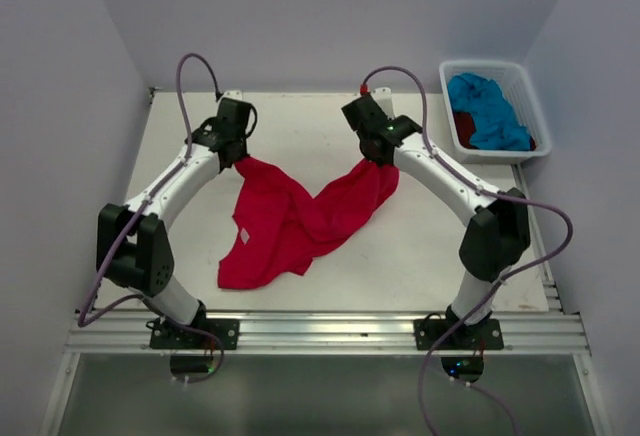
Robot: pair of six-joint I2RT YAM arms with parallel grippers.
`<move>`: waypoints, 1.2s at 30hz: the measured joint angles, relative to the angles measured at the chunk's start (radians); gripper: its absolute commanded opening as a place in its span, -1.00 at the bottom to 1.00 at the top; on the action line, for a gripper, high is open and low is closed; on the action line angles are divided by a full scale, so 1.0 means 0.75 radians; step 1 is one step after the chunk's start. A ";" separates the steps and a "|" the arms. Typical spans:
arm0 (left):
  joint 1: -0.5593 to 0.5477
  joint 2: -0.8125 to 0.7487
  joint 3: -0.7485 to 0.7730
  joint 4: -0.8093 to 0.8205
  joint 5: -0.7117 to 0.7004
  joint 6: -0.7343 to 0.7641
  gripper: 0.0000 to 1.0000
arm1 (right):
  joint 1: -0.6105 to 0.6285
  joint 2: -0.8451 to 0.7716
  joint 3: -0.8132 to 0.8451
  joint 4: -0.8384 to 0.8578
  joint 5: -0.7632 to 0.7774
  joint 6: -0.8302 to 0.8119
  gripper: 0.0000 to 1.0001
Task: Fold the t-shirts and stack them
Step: Flatten out the tshirt
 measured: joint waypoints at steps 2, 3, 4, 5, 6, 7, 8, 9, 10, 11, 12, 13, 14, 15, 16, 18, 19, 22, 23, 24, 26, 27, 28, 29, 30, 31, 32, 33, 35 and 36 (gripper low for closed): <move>0.053 0.043 -0.094 -0.047 -0.008 -0.025 -1.00 | -0.007 0.066 0.002 -0.013 0.022 0.020 -1.00; 0.073 0.045 -0.124 -0.055 -0.014 -0.044 -1.00 | -0.008 0.098 0.003 -0.015 0.026 0.027 -1.00; 0.089 0.045 -0.140 -0.057 -0.020 -0.058 -1.00 | -0.008 0.132 0.005 -0.016 0.030 0.034 -1.00; 0.099 0.043 -0.146 -0.047 -0.026 -0.070 -1.00 | -0.009 0.169 0.005 -0.016 0.032 0.040 -1.00; 0.106 0.039 -0.150 -0.035 -0.031 -0.081 -1.00 | -0.009 0.203 0.006 -0.016 0.035 0.045 -1.00; 0.111 0.033 -0.155 -0.019 -0.041 -0.091 -1.00 | -0.009 0.235 0.006 -0.014 0.036 0.049 -1.00; 0.112 0.025 -0.158 -0.009 -0.055 -0.104 -1.00 | -0.009 0.263 0.003 -0.006 0.036 0.052 -1.00; 0.112 0.018 -0.160 -0.003 -0.066 -0.115 -1.00 | -0.010 0.283 -0.008 0.010 0.036 0.054 -1.00; 0.113 0.006 -0.164 0.004 -0.081 -0.127 -1.00 | -0.012 0.294 -0.024 0.030 0.036 0.055 -1.00; 0.112 -0.009 -0.170 0.007 -0.099 -0.141 -1.00 | -0.014 0.298 -0.039 0.048 0.034 0.057 -1.00; 0.113 -0.028 -0.180 0.015 -0.116 -0.155 -1.00 | -0.020 0.299 -0.056 0.072 0.030 0.059 -1.00; 0.115 -0.056 -0.197 0.031 -0.135 -0.168 -1.00 | -0.028 0.299 -0.069 0.098 0.027 0.063 -1.00; 0.116 -0.084 -0.217 0.043 -0.150 -0.180 -1.00 | -0.040 0.299 -0.078 0.125 0.027 0.074 -1.00; 0.119 -0.128 -0.251 0.067 -0.168 -0.191 -1.00 | -0.054 0.299 -0.083 0.158 0.026 0.098 -1.00; 0.122 -0.175 -0.284 0.080 -0.183 -0.198 -1.00 | -0.075 0.299 -0.084 0.171 0.027 0.110 -1.00; 0.126 -0.276 -0.341 0.110 -0.217 -0.219 -1.00 | -0.118 0.299 -0.084 0.214 0.038 0.152 -1.00; 0.128 -0.317 -0.357 0.123 -0.235 -0.229 -1.00 | -0.143 0.302 -0.082 0.230 0.051 0.173 -1.00; 0.130 -0.375 -0.362 0.146 -0.283 -0.254 -1.00 | -0.212 0.336 -0.040 0.247 0.102 0.254 -1.00; 0.130 -0.378 -0.362 0.153 -0.293 -0.262 -1.00 | -0.231 0.351 -0.026 0.254 0.107 0.281 -1.00; 0.130 -0.376 -0.362 0.157 -0.299 -0.267 -1.00 | -0.251 0.363 -0.017 0.266 0.109 0.305 -1.00; 0.130 -0.367 -0.367 0.156 -0.304 -0.278 -1.00 | -0.289 0.385 -0.006 0.289 0.092 0.337 -1.00; 0.130 -0.364 -0.374 0.156 -0.303 -0.286 -1.00 | -0.304 0.395 0.001 0.308 0.079 0.342 -1.00; 0.130 -0.364 -0.382 0.154 -0.303 -0.292 -1.00 | -0.325 0.410 0.009 0.334 0.050 0.344 -1.00; 0.130 -0.364 -0.393 0.155 -0.304 -0.298 -1.00 | -0.347 0.430 0.026 0.353 0.026 0.344 -1.00; 0.130 -0.364 -0.402 0.152 -0.304 -0.299 -1.00 | -0.369 0.452 0.044 0.379 -0.005 0.342 -1.00; 0.130 -0.364 -0.410 0.153 -0.304 -0.301 -1.00 | -0.392 0.474 0.059 0.413 -0.049 0.338 -1.00; 0.130 -0.366 -0.421 0.153 -0.305 -0.302 -1.00 | -0.419 0.494 0.070 0.451 -0.116 0.334 -1.00; 0.130 -0.369 -0.432 0.152 -0.305 -0.302 -1.00 | -0.447 0.515 0.077 0.494 -0.199 0.330 -1.00; 0.130 -0.377 -0.447 0.147 -0.305 -0.302 -1.00 | -0.505 0.556 0.094 0.578 -0.419 0.313 -0.71; 0.130 -0.382 -0.451 0.147 -0.305 -0.302 -1.00 | -0.536 0.588 0.118 0.611 -0.547 0.300 -0.43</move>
